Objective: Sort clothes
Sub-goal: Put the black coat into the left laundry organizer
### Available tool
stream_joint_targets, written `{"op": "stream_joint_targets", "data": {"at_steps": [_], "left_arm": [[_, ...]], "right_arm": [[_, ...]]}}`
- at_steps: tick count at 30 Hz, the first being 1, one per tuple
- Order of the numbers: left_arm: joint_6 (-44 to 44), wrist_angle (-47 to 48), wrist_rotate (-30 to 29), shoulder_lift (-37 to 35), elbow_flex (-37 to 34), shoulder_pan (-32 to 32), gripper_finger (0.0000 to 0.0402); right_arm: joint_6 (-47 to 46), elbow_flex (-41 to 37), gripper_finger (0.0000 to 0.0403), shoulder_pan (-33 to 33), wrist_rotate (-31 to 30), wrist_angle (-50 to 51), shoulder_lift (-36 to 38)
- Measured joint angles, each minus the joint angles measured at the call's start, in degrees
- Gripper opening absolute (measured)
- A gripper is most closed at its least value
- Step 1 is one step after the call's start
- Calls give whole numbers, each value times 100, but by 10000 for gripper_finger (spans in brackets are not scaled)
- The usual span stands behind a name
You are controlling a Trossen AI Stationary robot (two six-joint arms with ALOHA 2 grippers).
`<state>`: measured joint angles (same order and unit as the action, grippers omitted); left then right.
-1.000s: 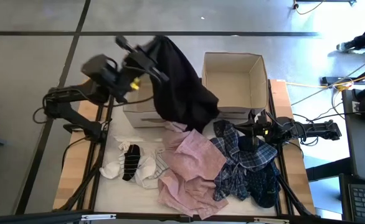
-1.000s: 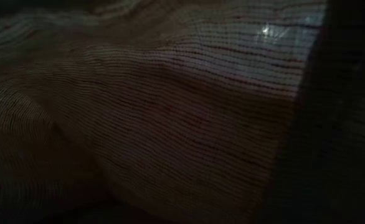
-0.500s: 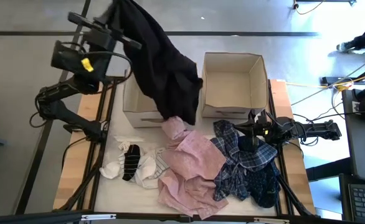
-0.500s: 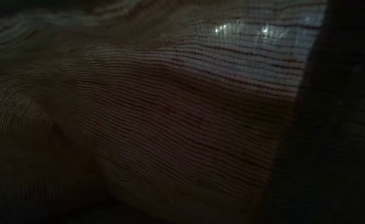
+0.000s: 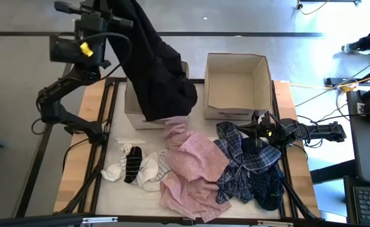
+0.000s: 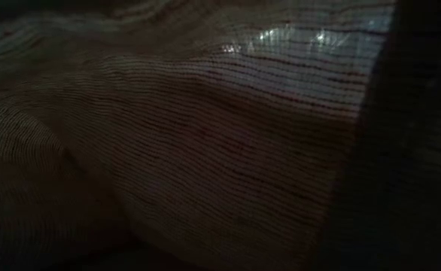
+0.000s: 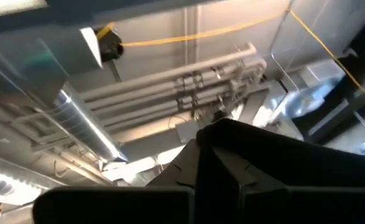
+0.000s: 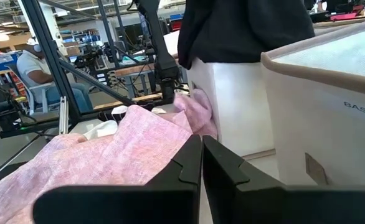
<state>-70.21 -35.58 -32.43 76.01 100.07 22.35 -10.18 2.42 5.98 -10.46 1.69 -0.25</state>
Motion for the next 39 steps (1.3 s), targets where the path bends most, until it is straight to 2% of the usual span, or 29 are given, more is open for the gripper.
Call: {"op": "stream_joint_targets", "data": {"at_steps": [5,11,21,27,32,39], "left_arm": [[492,1341,-292,11,-9,499,15],[1580,3201,-599,11,-11,876,15],[3893,5991,-575,46,-13,970,15],[5374,7537,-168,205,-24,953,15],[6255,8123,461,340,-405,907,15],[6734,8006,764,409,-1292,585,15]], "right_arm": [[-1,2,17,0,2,39,0],[-1,7,17,0,2,92,0],[-32,7,17,0,2,105,0],[-37,7,17,0,2,114,0],[-47,7,17,0,2,120,0],[-50,4,17,0,4,127,0]]}}
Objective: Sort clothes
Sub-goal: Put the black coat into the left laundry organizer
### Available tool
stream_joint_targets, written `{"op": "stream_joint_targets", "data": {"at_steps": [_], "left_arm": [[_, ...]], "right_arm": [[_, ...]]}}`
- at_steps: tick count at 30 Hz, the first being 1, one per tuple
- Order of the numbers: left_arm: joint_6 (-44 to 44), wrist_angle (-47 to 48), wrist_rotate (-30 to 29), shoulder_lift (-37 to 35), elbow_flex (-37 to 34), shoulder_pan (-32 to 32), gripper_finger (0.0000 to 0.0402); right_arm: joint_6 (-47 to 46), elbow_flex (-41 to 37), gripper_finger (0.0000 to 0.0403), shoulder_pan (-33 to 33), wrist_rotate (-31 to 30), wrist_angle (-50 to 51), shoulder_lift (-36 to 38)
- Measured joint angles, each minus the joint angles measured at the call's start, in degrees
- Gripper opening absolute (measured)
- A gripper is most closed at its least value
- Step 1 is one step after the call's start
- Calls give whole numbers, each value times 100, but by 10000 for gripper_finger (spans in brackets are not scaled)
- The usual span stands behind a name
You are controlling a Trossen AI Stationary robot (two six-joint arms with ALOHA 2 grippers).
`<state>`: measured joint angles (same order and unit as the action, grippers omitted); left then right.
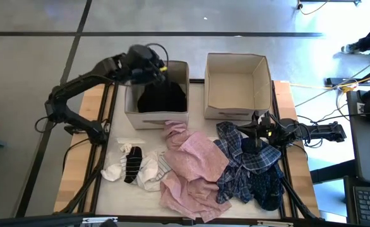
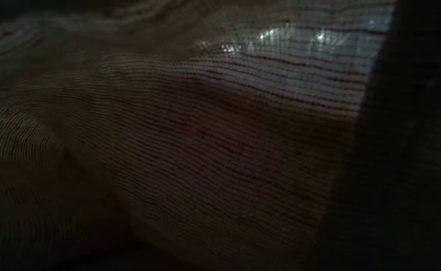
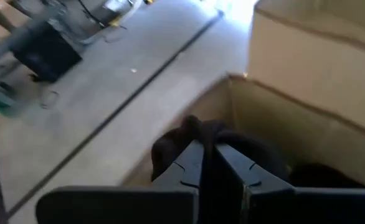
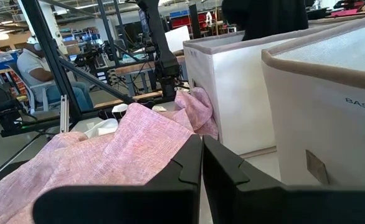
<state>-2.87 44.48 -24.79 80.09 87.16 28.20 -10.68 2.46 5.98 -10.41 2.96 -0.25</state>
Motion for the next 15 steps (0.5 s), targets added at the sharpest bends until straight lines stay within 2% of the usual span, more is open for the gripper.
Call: {"op": "stream_joint_targets", "data": {"at_steps": [10,15], "left_arm": [[715,-169,541,2,-1285,-315,15],[897,-415,583,2,-1729,-395,15]], "right_arm": [[2,-2,17,0,-1,4,0],[2,-4,17,0,-2,2,0]]}}
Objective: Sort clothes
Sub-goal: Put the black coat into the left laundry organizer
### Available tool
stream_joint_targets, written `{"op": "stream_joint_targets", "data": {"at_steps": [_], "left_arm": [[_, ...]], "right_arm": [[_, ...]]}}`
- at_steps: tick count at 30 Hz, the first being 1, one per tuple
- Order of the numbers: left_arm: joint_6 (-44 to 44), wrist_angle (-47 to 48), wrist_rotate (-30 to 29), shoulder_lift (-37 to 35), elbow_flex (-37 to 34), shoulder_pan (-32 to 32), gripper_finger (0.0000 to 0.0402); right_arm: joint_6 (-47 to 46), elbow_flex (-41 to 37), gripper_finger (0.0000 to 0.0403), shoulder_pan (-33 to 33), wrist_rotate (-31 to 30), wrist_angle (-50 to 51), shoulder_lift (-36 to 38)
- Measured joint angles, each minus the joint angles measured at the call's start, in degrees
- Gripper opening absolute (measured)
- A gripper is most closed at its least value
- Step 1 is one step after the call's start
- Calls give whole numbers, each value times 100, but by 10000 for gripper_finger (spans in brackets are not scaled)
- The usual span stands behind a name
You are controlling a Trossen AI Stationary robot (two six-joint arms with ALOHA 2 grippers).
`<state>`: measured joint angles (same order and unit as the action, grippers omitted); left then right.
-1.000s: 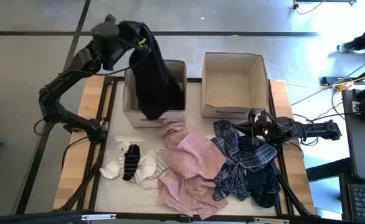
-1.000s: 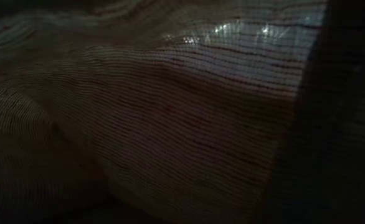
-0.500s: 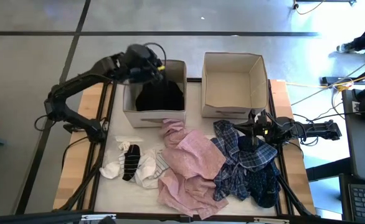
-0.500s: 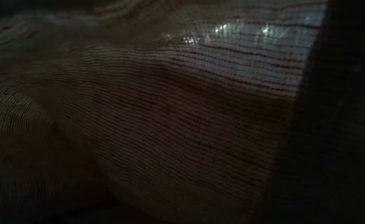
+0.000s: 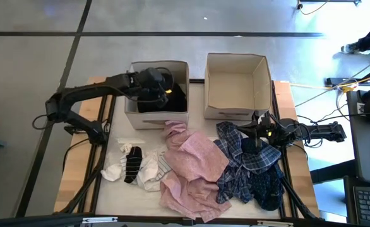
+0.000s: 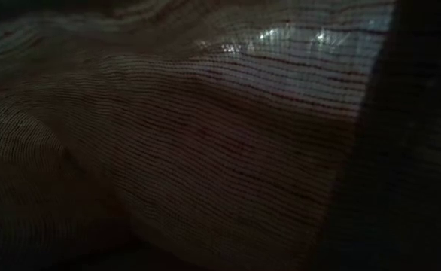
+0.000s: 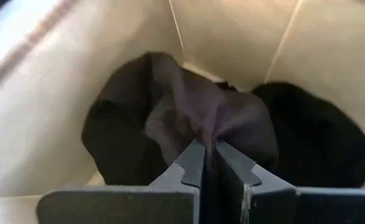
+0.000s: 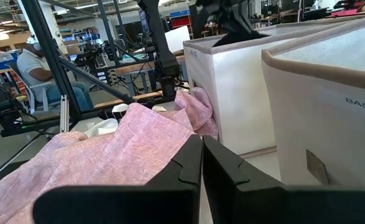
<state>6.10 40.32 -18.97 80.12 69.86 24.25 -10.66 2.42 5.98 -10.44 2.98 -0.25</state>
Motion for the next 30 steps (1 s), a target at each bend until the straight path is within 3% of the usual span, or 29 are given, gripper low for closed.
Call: {"op": "stream_joint_targets", "data": {"at_steps": [11,23,30], "left_arm": [[261,-249,-2,0,-105,15,20],[294,73,-6,-1,211,15,152],[310,654,-18,-31,938,-248,176]], "right_arm": [[2,-2,17,0,0,0,0],[2,-2,17,0,0,2,0],[3,-2,17,0,0,1,0]]}}
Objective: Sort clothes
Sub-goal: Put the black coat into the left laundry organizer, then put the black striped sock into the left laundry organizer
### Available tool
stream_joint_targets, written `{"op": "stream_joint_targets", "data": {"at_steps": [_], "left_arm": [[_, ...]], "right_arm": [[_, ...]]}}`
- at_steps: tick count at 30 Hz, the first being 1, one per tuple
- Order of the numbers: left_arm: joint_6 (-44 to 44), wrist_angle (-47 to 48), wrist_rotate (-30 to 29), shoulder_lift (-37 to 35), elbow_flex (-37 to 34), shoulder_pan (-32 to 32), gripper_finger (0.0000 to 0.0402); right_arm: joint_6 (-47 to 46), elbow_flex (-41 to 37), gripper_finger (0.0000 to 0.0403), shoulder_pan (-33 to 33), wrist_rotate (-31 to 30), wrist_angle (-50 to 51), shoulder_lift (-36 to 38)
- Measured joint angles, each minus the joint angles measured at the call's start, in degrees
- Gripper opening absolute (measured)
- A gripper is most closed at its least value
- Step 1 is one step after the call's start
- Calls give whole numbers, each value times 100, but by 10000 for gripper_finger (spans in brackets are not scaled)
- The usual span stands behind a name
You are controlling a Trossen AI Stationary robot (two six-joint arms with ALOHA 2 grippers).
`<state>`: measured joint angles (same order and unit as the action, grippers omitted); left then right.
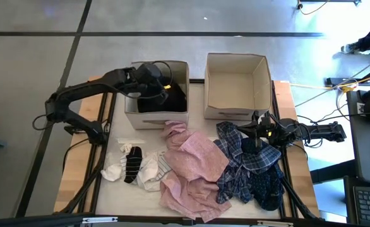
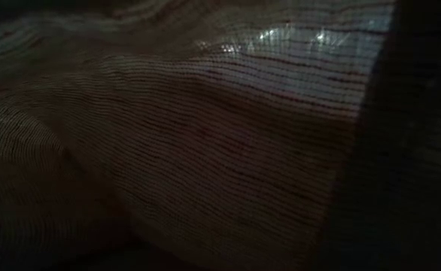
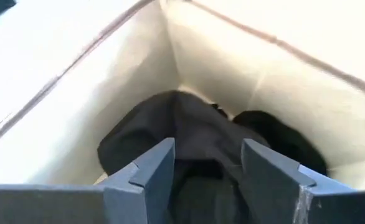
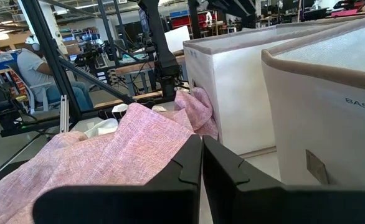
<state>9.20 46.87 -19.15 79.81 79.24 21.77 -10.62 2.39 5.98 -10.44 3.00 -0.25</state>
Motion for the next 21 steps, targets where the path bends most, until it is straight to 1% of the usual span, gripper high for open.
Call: {"op": "stream_joint_targets", "data": {"at_steps": [6,10,15,21], "left_arm": [[163,138,10,0,226,-695,173],[516,312,12,0,265,-1317,174],[1325,719,15,0,265,-2166,174],[2578,1190,10,2,265,-3163,175]], "right_arm": [[1,0,17,0,0,1,0],[1,0,17,0,0,1,0],[1,0,17,0,0,1,0],[1,0,17,0,0,1,0]]}}
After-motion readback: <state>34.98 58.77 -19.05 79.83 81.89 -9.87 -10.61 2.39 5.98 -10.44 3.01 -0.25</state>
